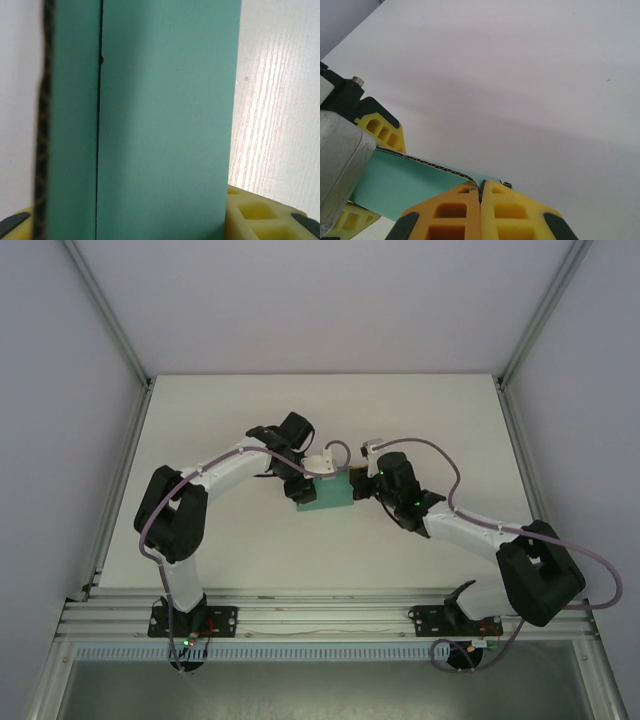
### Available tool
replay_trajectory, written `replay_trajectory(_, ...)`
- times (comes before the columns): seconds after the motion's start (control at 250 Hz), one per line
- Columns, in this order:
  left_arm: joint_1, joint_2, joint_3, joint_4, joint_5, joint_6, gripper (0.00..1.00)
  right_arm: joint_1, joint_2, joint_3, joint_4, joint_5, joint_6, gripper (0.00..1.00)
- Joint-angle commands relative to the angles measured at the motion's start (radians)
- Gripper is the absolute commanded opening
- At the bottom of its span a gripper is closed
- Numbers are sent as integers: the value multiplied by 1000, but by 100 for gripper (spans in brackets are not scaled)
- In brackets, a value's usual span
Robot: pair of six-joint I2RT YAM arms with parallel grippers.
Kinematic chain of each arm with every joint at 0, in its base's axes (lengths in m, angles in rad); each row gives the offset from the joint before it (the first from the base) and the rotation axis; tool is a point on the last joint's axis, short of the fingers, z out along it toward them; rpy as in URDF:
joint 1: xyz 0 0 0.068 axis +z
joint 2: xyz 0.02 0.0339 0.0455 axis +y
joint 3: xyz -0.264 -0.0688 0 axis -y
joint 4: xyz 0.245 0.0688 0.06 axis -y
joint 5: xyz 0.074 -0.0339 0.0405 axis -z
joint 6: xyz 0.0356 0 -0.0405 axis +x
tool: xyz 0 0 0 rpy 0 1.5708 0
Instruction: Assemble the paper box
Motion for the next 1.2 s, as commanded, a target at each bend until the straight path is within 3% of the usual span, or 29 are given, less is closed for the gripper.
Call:
replay_trajectory(0.0, -9, 17, 7, 66, 16, -28, 51, 45, 35, -60, -60, -39, -7, 0)
replay_trajectory(0.22, -16, -20, 6, 72, 14, -54, 68, 70, -3, -70, -59, 24, -17, 0)
replay_trajectory(0.328, -19, -50, -8, 92, 0, -80, 100, 76, -8, -56, -82, 41, -4, 0)
replay_trajectory(0.7, -20, -243, -120, 252, -160, -299, 100, 127, -5, -7, -164, 129, 12, 0)
replay_trajectory(0.935, -20, -379, -246, 303, -350, -510, 100, 133, 10, 19, -195, 147, 34, 0)
replay_trajectory(1.059, -20, -427, -276, 234, -393, -656, 86, 138, 11, 30, -215, 152, 34, 0)
replay_trajectory(1.199, -22, -475, -351, 248, -346, -693, 71, 144, 12, 45, -233, 150, 32, 0)
